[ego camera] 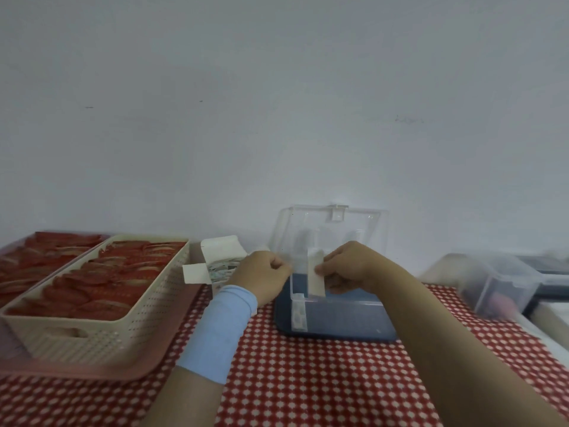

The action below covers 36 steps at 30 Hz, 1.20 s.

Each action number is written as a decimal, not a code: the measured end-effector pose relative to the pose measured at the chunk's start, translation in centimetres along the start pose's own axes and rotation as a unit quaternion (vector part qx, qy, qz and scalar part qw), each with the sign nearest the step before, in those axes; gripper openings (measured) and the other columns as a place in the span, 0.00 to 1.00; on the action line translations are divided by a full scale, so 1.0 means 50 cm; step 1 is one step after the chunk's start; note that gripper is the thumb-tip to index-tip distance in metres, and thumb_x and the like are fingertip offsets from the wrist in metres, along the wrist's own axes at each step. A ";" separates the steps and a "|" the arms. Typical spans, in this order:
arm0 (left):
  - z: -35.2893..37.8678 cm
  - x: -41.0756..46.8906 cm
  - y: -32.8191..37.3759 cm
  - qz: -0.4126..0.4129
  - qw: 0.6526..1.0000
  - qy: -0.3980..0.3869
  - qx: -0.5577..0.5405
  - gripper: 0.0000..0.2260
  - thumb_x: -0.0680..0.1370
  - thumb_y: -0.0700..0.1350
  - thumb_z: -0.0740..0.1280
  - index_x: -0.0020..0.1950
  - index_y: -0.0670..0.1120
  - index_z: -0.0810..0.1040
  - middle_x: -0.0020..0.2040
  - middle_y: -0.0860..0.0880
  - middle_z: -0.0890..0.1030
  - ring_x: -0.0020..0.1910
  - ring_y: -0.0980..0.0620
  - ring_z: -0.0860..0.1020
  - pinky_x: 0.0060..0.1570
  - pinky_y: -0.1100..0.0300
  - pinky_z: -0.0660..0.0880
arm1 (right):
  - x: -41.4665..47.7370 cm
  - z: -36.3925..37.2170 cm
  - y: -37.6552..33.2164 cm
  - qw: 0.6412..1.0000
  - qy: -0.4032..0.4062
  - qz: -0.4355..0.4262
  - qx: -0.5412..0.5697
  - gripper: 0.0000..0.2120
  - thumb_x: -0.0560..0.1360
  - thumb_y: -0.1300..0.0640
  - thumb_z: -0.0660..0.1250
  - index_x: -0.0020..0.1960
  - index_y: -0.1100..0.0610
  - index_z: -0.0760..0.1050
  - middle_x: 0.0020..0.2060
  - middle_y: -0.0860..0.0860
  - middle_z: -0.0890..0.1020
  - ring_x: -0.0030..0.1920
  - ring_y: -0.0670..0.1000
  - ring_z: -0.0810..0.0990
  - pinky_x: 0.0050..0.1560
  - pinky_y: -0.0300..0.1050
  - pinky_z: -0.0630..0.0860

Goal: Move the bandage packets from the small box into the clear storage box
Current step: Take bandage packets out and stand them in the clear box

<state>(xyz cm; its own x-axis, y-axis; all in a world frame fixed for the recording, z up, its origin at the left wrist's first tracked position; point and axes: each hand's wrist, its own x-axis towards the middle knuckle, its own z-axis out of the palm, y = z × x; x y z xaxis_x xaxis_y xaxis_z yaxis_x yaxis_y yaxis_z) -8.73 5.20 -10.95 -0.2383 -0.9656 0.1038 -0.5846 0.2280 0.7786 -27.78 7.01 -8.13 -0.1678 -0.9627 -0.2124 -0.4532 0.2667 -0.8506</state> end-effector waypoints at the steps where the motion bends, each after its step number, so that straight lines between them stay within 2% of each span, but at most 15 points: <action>1: 0.004 0.002 -0.004 -0.017 1.000 -0.021 0.000 0.17 0.78 0.50 0.63 0.46 0.37 0.82 0.44 0.38 0.84 0.46 0.41 0.83 0.51 0.46 0.81 | 0.008 0.002 0.007 0.999 -0.001 0.023 -0.044 0.07 0.75 0.62 0.73 0.51 0.64 0.81 0.41 0.59 0.87 0.36 0.52 0.85 0.40 0.44 0.83; 3: 0.014 0.001 -0.004 -0.041 0.997 -0.066 -0.004 0.16 0.79 0.49 0.60 0.48 0.38 0.83 0.48 0.37 0.84 0.48 0.40 0.84 0.52 0.45 0.81 | 0.025 0.011 0.018 0.990 -0.009 0.062 -0.130 0.07 0.75 0.60 0.73 0.50 0.63 0.81 0.45 0.59 0.86 0.39 0.52 0.83 0.45 0.44 0.81; 5: 0.024 -0.001 -0.001 -0.060 0.994 -0.088 -0.027 0.16 0.81 0.45 0.59 0.52 0.36 0.82 0.50 0.39 0.85 0.48 0.43 0.85 0.52 0.48 0.82 | 0.038 0.025 0.021 0.978 -0.033 0.109 -0.177 0.06 0.76 0.59 0.72 0.48 0.62 0.79 0.47 0.58 0.85 0.43 0.52 0.83 0.52 0.45 0.82; 8: 0.034 0.002 -0.003 -0.071 0.993 -0.084 -0.041 0.16 0.82 0.44 0.58 0.53 0.34 0.81 0.50 0.40 0.85 0.47 0.46 0.85 0.51 0.50 0.82 | 0.046 0.046 0.014 0.959 -0.076 0.187 -0.200 0.06 0.79 0.61 0.68 0.46 0.63 0.77 0.43 0.58 0.84 0.43 0.52 0.83 0.50 0.44 0.82; 11: 0.032 0.005 -0.007 -0.076 0.993 -0.084 -0.044 0.15 0.82 0.44 0.58 0.53 0.36 0.81 0.50 0.42 0.85 0.46 0.47 0.85 0.50 0.51 0.83 | 0.056 0.062 0.019 0.952 -0.088 0.219 -0.195 0.07 0.81 0.62 0.65 0.46 0.64 0.77 0.41 0.58 0.83 0.42 0.53 0.83 0.49 0.45 0.83; 13: 0.030 0.009 -0.011 -0.080 0.991 -0.091 -0.050 0.14 0.82 0.44 0.58 0.53 0.38 0.81 0.50 0.42 0.85 0.47 0.47 0.85 0.50 0.52 0.83 | 0.064 0.069 0.022 0.949 -0.088 0.220 -0.206 0.08 0.81 0.62 0.65 0.45 0.65 0.77 0.39 0.59 0.82 0.43 0.54 0.84 0.45 0.46 0.83; 15: 0.029 0.012 -0.012 -0.076 0.991 -0.100 -0.036 0.14 0.82 0.43 0.58 0.53 0.38 0.81 0.50 0.43 0.85 0.46 0.48 0.84 0.49 0.54 0.83 | 0.060 0.069 0.016 0.949 -0.081 0.207 -0.222 0.07 0.81 0.61 0.66 0.49 0.65 0.77 0.39 0.58 0.82 0.44 0.55 0.84 0.45 0.45 0.83; 16: 0.030 0.014 -0.013 -0.075 0.991 -0.102 -0.034 0.13 0.82 0.42 0.58 0.53 0.38 0.81 0.50 0.42 0.85 0.46 0.48 0.84 0.49 0.54 0.83 | 0.062 0.064 0.015 0.947 -0.074 0.184 -0.252 0.08 0.80 0.60 0.66 0.53 0.65 0.78 0.42 0.58 0.82 0.45 0.54 0.84 0.46 0.45 0.82; 18: 0.030 0.018 -0.016 -0.086 0.989 -0.109 -0.056 0.14 0.82 0.41 0.57 0.54 0.37 0.81 0.49 0.41 0.85 0.46 0.46 0.85 0.51 0.52 0.82 | 0.062 0.057 0.012 0.946 -0.034 0.144 -0.288 0.15 0.79 0.55 0.68 0.62 0.63 0.77 0.53 0.56 0.82 0.53 0.54 0.82 0.55 0.46 0.80; 20: 0.030 0.020 -0.016 -0.089 0.988 -0.112 -0.066 0.14 0.81 0.41 0.57 0.54 0.37 0.81 0.49 0.41 0.85 0.46 0.46 0.85 0.51 0.50 0.83 | 0.069 0.052 0.018 0.951 -0.018 0.126 -0.281 0.16 0.79 0.54 0.68 0.63 0.62 0.77 0.59 0.56 0.81 0.58 0.55 0.80 0.61 0.47 0.77; 26: 0.032 0.021 -0.015 -0.095 0.985 -0.114 -0.083 0.15 0.82 0.43 0.56 0.57 0.38 0.80 0.49 0.41 0.85 0.46 0.46 0.85 0.52 0.50 0.82 | 0.071 0.049 0.021 0.953 -0.069 0.171 -0.241 0.10 0.78 0.63 0.68 0.57 0.67 0.79 0.52 0.62 0.84 0.51 0.59 0.86 0.59 0.53 0.81; 28: 0.032 0.020 -0.014 -0.095 0.985 -0.116 -0.088 0.14 0.83 0.44 0.57 0.57 0.38 0.79 0.51 0.41 0.84 0.47 0.47 0.85 0.52 0.51 0.82 | 0.068 0.048 0.020 0.951 -0.089 0.195 -0.223 0.09 0.78 0.64 0.68 0.57 0.67 0.79 0.48 0.62 0.85 0.51 0.59 0.86 0.60 0.52 0.81; 30: 0.031 0.021 -0.013 -0.098 0.984 -0.118 -0.092 0.14 0.83 0.44 0.57 0.57 0.39 0.79 0.51 0.41 0.84 0.47 0.47 0.85 0.52 0.51 0.82 | 0.066 0.045 0.019 0.951 -0.096 0.192 -0.225 0.10 0.78 0.63 0.69 0.58 0.66 0.80 0.49 0.61 0.85 0.51 0.59 0.85 0.61 0.53 0.80; 32: 0.031 0.023 -0.014 -0.100 0.984 -0.119 -0.087 0.14 0.83 0.45 0.57 0.56 0.40 0.80 0.49 0.42 0.85 0.46 0.47 0.85 0.53 0.50 0.82 | 0.063 0.039 0.018 0.952 -0.097 0.194 -0.215 0.10 0.78 0.63 0.69 0.57 0.67 0.80 0.49 0.62 0.85 0.49 0.58 0.86 0.58 0.52 0.82; 36: 0.027 0.024 -0.014 -0.096 0.986 -0.117 -0.073 0.15 0.82 0.46 0.58 0.55 0.39 0.80 0.48 0.43 0.85 0.44 0.48 0.86 0.53 0.48 0.82 | 0.063 0.035 0.020 0.949 -0.079 0.172 -0.252 0.11 0.76 0.62 0.71 0.57 0.64 0.81 0.49 0.59 0.85 0.45 0.54 0.86 0.45 0.45 0.83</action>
<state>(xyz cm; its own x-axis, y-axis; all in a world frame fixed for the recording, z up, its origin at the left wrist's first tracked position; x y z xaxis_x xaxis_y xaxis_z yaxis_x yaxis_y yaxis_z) -9.64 4.05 -12.21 -0.3156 -0.9304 -0.1864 -0.5233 0.0068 0.8521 -27.24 4.16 -10.48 -0.2665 -0.7988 -0.5394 -0.7636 0.5164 -0.3875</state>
